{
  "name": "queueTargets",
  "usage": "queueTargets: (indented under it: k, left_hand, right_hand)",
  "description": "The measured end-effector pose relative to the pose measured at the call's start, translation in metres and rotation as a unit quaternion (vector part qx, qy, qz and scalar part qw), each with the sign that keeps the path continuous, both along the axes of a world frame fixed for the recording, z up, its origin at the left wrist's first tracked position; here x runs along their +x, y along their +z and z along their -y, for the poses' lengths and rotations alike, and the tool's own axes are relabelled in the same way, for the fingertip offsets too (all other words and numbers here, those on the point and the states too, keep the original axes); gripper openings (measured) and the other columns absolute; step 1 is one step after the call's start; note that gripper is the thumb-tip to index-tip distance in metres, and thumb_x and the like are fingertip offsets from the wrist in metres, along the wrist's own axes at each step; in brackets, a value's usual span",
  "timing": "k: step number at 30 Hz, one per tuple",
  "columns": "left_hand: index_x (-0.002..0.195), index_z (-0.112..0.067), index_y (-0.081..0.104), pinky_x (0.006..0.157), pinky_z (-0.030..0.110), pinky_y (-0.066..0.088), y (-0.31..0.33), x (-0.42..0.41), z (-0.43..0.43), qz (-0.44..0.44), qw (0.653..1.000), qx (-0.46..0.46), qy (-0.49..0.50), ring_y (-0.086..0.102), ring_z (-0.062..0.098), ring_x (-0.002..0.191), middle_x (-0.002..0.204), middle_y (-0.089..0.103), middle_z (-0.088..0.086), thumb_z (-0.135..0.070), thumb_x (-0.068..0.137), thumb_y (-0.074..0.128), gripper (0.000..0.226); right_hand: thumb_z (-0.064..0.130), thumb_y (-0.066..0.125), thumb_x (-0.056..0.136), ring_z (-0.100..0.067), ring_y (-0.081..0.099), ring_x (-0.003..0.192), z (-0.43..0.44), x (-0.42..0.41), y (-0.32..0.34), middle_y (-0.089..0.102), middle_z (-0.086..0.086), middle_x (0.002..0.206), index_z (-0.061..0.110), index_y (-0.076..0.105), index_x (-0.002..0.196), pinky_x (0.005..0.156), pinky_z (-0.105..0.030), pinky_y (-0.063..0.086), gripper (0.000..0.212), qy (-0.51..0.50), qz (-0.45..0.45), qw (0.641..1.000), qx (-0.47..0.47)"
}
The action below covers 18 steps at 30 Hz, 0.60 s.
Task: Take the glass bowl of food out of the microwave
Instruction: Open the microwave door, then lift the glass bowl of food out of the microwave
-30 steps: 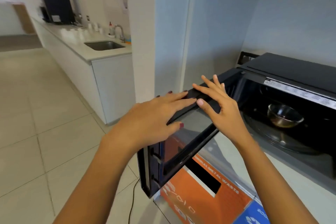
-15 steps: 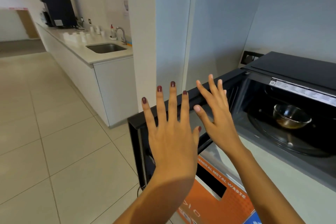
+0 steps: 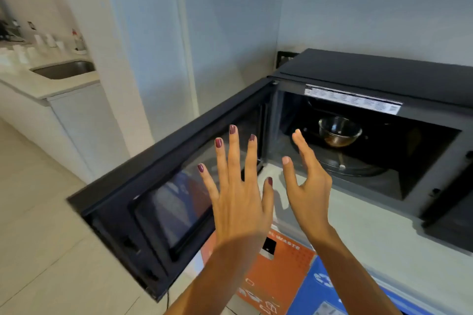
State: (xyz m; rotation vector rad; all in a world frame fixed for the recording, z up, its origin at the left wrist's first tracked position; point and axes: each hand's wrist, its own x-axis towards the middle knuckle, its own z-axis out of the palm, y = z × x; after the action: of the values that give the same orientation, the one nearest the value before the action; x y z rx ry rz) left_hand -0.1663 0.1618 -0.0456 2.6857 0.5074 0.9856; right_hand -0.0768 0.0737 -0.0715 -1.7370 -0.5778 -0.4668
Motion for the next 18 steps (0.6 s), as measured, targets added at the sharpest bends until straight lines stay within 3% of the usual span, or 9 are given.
queueTargets:
  k: [3, 7, 10, 13, 15, 18]
  left_hand:
    - [0.152, -0.026, 0.010, 0.114, 0.038, -0.025, -0.020, 0.023, 0.011, 0.006, 0.995, -0.045, -0.092, -0.019, 0.014, 0.147, 0.163, -0.008, -0.002, -0.036, 0.093, 0.045, 0.069]
    - [0.150, -0.027, 0.019, 0.121, 0.036, -0.007, -0.049, 0.059, 0.031, 0.014, 0.974, -0.133, -0.185, 0.001, 0.005, 0.148, 0.162, 0.008, -0.008, -0.030, 0.095, 0.045, 0.061]
    - [0.146, -0.028, 0.026, 0.117, 0.014, 0.013, -0.064, 0.087, 0.041, 0.034, 0.928, -0.269, -0.256, 0.021, -0.006, 0.140, 0.156, 0.027, -0.010, -0.024, 0.096, 0.047, 0.055]
    - [0.144, -0.025, 0.030, 0.104, -0.002, 0.017, -0.075, 0.118, 0.044, 0.038, 0.910, -0.303, -0.279, 0.030, -0.011, 0.129, 0.148, 0.037, -0.007, -0.025, 0.096, 0.052, 0.053]
    - [0.143, -0.024, 0.032, 0.104, 0.001, 0.022, -0.080, 0.142, 0.047, 0.037, 0.894, -0.328, -0.302, 0.032, -0.015, 0.126, 0.145, 0.039, -0.007, -0.025, 0.095, 0.054, 0.052]
    - [0.142, -0.023, 0.035, 0.108, 0.025, 0.037, -0.088, 0.178, 0.048, 0.019, 0.861, -0.396, -0.319, 0.043, 0.004, 0.130, 0.146, 0.042, -0.002, -0.026, 0.096, 0.054, 0.050]
  right_hand:
    - [0.013, 0.055, 0.095, -0.004, 0.048, 0.131, 0.026, 0.010, -0.012, 0.055, 0.005, 0.140, 0.022, 0.052, 0.135, 0.109, -0.023, 0.039, 0.042, -0.053, -0.017, 0.998, 0.011]
    - [0.012, 0.058, 0.093, -0.010, 0.055, 0.121, 0.065, 0.031, -0.033, 0.062, 0.004, 0.128, 0.021, 0.056, 0.129, 0.104, -0.028, 0.045, 0.037, -0.131, -0.051, 0.990, 0.011]
    - [0.012, 0.060, 0.091, -0.006, 0.057, 0.112, 0.088, 0.049, -0.045, 0.060, 0.009, 0.123, 0.024, 0.055, 0.129, 0.097, -0.021, 0.045, 0.040, -0.162, -0.072, 0.984, 0.012]
    - [0.012, 0.062, 0.090, -0.008, 0.055, 0.117, 0.106, 0.068, -0.053, 0.057, 0.006, 0.128, 0.024, 0.052, 0.132, 0.100, -0.021, 0.045, 0.045, -0.169, -0.087, 0.982, 0.013]
    - [0.011, 0.063, 0.089, -0.008, 0.052, 0.123, 0.117, 0.085, -0.056, 0.055, 0.001, 0.133, 0.022, 0.049, 0.134, 0.105, -0.022, 0.044, 0.048, -0.165, -0.104, 0.980, 0.024]
    - [0.011, 0.066, 0.087, -0.010, 0.047, 0.131, 0.127, 0.113, -0.059, 0.050, -0.001, 0.141, 0.021, 0.044, 0.139, 0.107, -0.018, 0.041, 0.058, -0.149, -0.136, 0.978, 0.045]
